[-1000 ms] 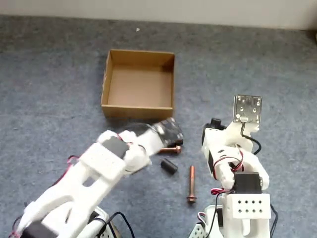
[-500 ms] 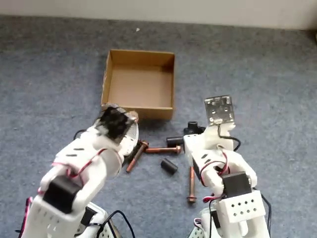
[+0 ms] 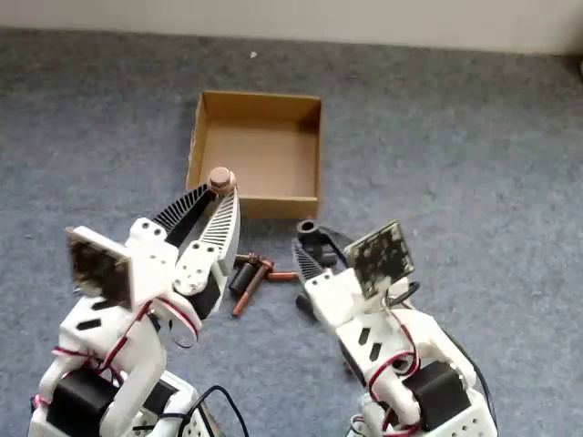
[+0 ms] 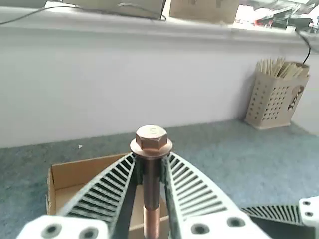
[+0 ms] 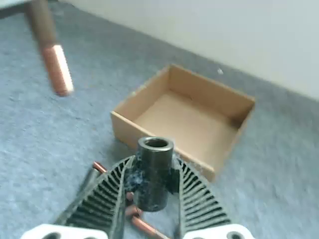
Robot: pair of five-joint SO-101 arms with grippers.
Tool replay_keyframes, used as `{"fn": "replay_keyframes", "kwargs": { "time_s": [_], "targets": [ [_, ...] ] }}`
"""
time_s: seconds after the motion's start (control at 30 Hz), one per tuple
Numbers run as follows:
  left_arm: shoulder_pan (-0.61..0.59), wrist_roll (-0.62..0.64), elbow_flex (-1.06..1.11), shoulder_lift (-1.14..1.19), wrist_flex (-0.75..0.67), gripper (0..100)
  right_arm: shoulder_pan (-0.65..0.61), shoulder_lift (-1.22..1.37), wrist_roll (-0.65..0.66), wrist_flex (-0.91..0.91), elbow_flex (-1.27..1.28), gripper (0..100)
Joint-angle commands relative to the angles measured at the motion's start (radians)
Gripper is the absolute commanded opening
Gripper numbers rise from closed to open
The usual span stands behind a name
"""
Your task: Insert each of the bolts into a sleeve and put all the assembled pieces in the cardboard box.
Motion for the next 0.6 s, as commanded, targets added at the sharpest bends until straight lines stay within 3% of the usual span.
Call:
{"fn": "replay_keyframes", "kwargs": {
  "time_s": [0.0,0.4,0.57],
  "targets": [
    [0.004,0.049,-0.053,-0.027,-0.077,1,-0.084,-0.035,0.054,-0.084,0.007,0.5],
    [0.012,0.144,0.001,-0.073,-0.098,1,-0.196,-0.094,0.17,-0.371,0.177,0.5],
    [0.099,0.133,0.071,-0.133,-0.098,1,-0.191,-0.09,0.17,-0.43,0.208,0.5]
  ]
}}
